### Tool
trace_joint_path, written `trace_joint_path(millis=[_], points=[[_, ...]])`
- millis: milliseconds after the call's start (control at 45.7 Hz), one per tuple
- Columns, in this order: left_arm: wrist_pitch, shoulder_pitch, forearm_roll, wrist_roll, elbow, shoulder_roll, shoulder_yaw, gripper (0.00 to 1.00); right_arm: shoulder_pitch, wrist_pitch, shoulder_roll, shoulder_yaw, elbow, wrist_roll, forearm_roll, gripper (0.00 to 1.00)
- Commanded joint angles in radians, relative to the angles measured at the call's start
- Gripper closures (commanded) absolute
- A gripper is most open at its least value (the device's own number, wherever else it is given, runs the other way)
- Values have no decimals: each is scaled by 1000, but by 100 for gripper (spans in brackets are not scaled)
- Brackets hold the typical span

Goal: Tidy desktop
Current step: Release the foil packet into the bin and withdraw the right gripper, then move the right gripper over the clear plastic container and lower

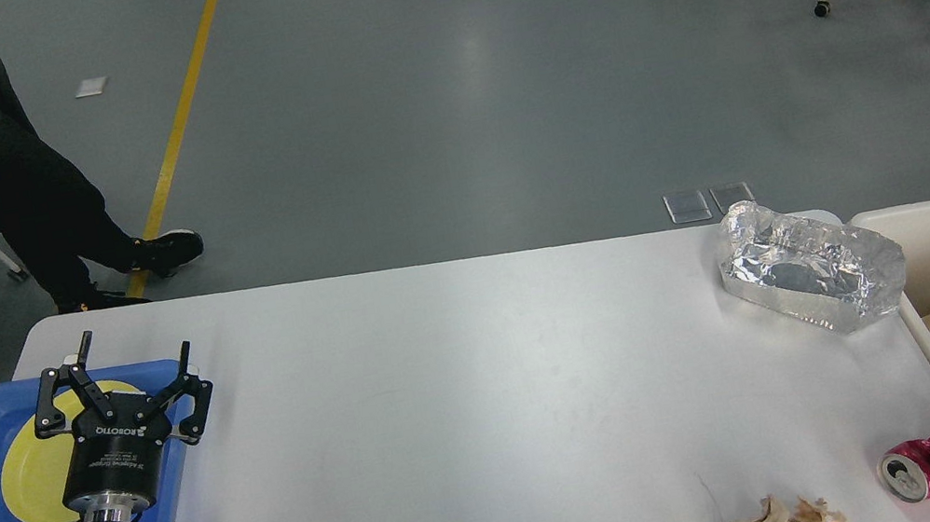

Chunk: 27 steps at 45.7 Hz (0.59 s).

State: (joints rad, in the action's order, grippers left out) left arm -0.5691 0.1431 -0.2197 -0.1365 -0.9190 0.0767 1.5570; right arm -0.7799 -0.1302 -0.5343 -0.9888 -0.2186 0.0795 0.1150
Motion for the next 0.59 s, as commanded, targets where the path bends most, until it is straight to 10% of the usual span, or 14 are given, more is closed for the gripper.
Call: trace_joint_path(millis=[0,416,569], points=[[0,1,0,0,0,0,0,4,-244,-112,-39,-97,-157,2,-66,0],[0,0,0,-2,0,0,0,4,-1071,-722,119,-323,-702,100,-175,0],[0,0,0,-2,0,0,0,4,-1358,-799,181,-335,-932,103,-166,0]])
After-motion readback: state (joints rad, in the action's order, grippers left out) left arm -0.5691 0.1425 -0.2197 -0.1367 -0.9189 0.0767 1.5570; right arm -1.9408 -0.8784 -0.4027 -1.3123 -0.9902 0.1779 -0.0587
